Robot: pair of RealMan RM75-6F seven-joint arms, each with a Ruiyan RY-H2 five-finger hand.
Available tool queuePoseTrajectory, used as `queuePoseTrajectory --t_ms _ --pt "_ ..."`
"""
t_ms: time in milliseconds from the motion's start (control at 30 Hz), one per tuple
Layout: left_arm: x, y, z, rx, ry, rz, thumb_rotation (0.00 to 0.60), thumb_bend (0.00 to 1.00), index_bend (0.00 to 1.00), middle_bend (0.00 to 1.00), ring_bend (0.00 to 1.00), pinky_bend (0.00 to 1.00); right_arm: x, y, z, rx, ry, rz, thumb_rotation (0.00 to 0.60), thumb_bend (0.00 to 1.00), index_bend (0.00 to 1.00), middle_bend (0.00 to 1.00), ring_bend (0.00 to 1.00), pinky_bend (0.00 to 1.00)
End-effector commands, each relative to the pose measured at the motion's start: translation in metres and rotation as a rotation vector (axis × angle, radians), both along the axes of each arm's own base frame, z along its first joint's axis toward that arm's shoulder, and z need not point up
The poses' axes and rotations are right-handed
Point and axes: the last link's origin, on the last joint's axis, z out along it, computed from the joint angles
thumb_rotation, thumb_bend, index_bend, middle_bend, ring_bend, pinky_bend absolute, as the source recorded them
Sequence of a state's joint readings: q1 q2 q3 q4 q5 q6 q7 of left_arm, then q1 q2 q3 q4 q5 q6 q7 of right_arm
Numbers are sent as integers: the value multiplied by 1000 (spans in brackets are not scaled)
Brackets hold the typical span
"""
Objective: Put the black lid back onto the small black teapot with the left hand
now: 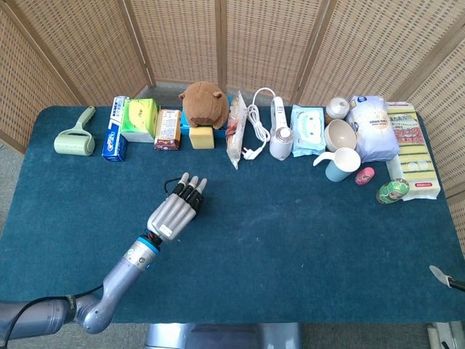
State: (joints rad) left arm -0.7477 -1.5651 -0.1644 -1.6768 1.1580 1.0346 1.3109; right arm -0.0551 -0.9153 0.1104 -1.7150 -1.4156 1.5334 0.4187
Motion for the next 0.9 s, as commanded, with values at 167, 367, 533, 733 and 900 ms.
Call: queuePoseTrajectory --t_ms 167,367,533,733,900 --pt "3 6 -8 0 12 6 600 229 391 0 0 78 -2 -1 2 -4 -11 -3 600 69 0 0 0 0" --pt "3 11 -11 10 24 16 600 228 391 0 0 78 -1 0 5 -5 -24 4 600 69 0 0 0 0" --pt "4 15 -10 29 28 21 600 229 391 0 0 79 -2 1 7 -9 -30 3 600 68 0 0 0 0" --pt "1 18 -8 40 40 34 600 229 391 0 0 79 -2 0 6 -2 -32 7 600 68 0 0 0 0" --pt "-3 21 -9 42 56 44 600 229 391 0 0 79 -1 0 4 4 -30 7 600 69 0 0 0 0"
